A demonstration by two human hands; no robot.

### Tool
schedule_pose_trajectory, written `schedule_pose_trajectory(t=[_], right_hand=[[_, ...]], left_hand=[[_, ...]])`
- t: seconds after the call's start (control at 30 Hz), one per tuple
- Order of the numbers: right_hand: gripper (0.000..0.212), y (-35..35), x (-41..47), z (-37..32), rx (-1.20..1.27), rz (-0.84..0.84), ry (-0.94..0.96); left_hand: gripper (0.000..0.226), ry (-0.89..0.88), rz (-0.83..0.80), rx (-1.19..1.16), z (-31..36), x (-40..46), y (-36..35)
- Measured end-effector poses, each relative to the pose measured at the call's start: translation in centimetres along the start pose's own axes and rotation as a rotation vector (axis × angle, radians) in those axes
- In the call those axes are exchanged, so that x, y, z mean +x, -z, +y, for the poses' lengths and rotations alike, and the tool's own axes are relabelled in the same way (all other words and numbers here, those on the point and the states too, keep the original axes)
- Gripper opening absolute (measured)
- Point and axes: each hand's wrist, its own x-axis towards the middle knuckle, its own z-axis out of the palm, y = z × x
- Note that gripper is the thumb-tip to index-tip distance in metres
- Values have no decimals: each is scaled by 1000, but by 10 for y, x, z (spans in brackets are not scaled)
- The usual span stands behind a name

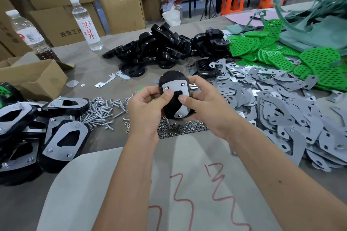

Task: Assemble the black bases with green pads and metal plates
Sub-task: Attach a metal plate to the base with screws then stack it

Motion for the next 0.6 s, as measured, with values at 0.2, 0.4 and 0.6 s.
schedule_pose_trajectory(t=[0.2,0.4,0.6], right_hand=[[23,32,3,-14,-22,357,113],[18,73,3,-26,103,661,188],[19,68,6,-20,54,671,171]], left_hand=[[10,-233,50,455,-13,-2,-33],[34,-397,-368,1161,-22,-28,-88],[25,-579,-391,1481,-13,-30,-102]])
